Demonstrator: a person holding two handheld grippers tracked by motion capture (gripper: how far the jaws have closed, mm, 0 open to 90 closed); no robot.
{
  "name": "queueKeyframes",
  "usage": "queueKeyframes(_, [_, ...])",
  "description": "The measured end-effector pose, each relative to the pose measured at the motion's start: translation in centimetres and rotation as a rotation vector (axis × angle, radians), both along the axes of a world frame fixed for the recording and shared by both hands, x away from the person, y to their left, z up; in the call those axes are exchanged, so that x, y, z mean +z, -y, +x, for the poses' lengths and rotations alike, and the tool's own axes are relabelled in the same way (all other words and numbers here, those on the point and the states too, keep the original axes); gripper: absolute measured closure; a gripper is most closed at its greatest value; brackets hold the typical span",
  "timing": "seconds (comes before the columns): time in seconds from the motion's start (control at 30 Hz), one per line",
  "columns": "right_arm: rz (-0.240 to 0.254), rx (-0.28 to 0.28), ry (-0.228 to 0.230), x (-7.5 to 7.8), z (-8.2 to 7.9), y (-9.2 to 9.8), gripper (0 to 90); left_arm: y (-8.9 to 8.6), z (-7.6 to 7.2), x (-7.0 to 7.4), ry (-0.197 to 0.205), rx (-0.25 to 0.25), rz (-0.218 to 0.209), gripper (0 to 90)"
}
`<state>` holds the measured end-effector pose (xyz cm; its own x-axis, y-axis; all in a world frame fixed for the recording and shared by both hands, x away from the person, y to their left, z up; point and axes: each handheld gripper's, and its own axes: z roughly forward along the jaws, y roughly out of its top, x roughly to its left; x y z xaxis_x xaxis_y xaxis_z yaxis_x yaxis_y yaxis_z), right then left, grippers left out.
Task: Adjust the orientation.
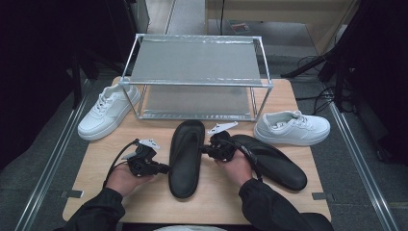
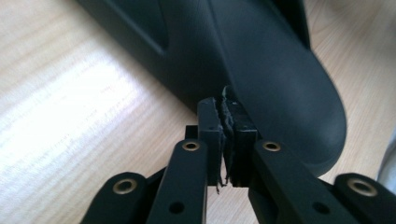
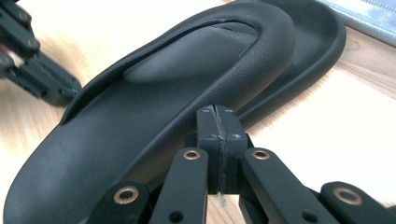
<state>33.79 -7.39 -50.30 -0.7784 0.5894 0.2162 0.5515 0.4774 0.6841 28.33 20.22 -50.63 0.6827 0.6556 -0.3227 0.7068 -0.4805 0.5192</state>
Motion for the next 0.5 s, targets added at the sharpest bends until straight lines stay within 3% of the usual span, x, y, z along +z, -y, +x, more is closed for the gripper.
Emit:
queueKeyframes(0.13, [-0.018,0.017,0.012,0.4,0.0,0.1,88.9,-0.5,-0.1,0.9,0.037,-0.001,-0.041,83.8])
queueKeyframes(0.17, [-0.003,0.025,0.013,0.6,-0.1,0.1,85.2,-0.6,0.0,1.1,0.039,0.001,-0.054,77.2])
queueKeyframes(0.23, [-0.001,0.026,0.015,0.7,-0.1,0.1,83.7,-0.9,0.0,1.4,0.038,0.015,-0.088,75.1])
queueKeyframes(0.3, [0.012,0.037,0.016,0.9,-0.3,0.1,78.8,-1.2,0.1,1.6,0.036,0.024,-0.108,67.4])
queueKeyframes(0.4, [0.022,0.042,0.023,1.1,-0.4,0.2,70.6,-1.3,0.4,1.9,0.049,0.026,-0.112,53.8])
queueKeyframes(0.5, [0.032,0.049,0.022,1.1,-0.5,0.4,66.9,-1.3,0.6,2.0,0.062,0.013,-0.127,46.0])
